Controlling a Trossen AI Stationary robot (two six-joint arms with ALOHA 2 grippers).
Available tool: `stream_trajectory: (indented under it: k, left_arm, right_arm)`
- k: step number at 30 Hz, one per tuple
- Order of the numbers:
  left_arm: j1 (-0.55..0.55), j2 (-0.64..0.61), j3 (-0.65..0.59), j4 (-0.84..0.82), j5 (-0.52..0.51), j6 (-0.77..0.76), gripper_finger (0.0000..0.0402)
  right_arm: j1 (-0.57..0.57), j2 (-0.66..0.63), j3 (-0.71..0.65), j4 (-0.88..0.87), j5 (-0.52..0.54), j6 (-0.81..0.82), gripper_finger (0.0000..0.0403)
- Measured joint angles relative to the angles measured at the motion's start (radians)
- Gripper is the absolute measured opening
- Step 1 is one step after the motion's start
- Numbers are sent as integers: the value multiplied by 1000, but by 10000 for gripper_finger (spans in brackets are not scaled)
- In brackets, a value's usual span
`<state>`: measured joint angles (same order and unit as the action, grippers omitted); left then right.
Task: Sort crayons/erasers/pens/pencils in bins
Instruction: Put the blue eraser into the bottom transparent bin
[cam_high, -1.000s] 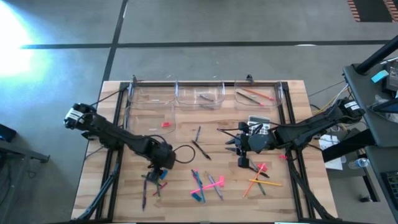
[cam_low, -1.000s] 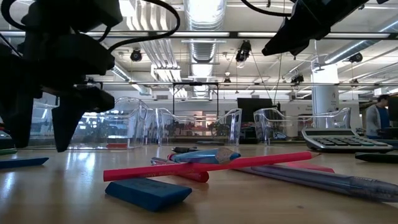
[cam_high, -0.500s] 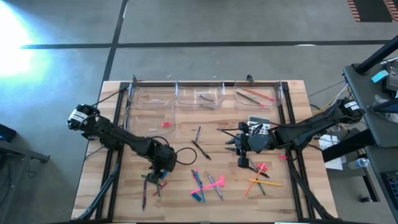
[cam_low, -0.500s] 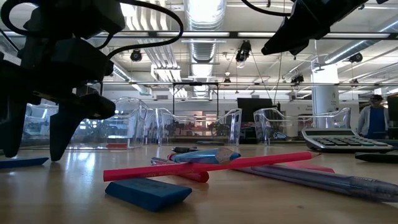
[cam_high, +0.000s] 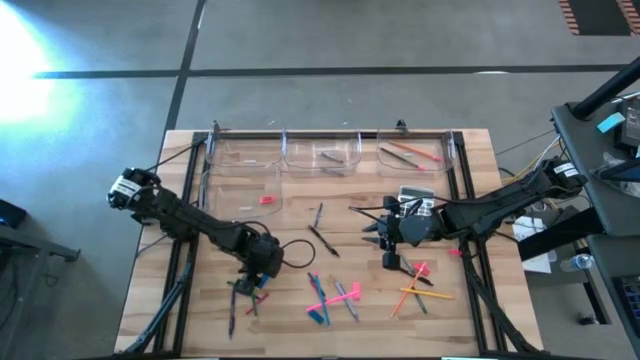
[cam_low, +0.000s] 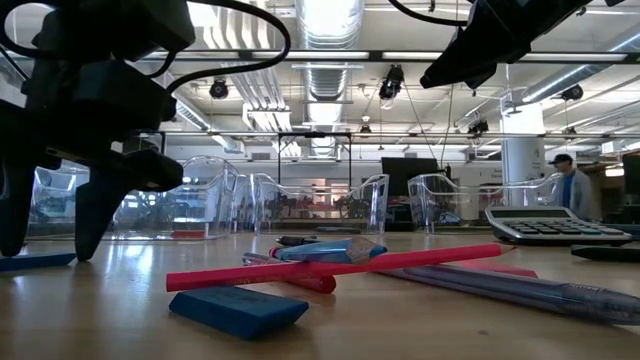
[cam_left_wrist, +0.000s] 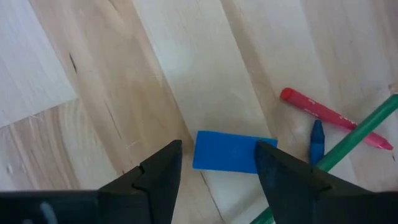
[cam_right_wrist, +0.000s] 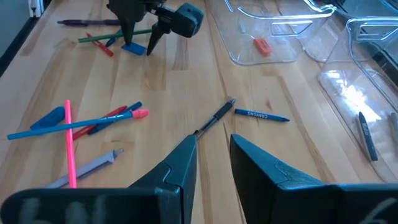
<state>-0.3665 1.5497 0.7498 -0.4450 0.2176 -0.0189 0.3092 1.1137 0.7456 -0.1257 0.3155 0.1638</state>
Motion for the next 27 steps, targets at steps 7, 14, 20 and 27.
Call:
stream_trajectory:
  k: [7,14,20,27]
  left_arm:
    - [-7,0,-1,-3,5,-1,134]
    - [-7,0,-2,5,-8,-2,79]
    - [-9,-1,1,12,-46,7,24]
    - [-10,-29,5,9,-78,2,1]
  right_arm:
    - [0,0,0,1,0,-5,89]
    - [0,0,0,2,0,-7,89]
    - [0,0,0,3,0,-7,89]
    - [0,0,0,4,0,-7,89]
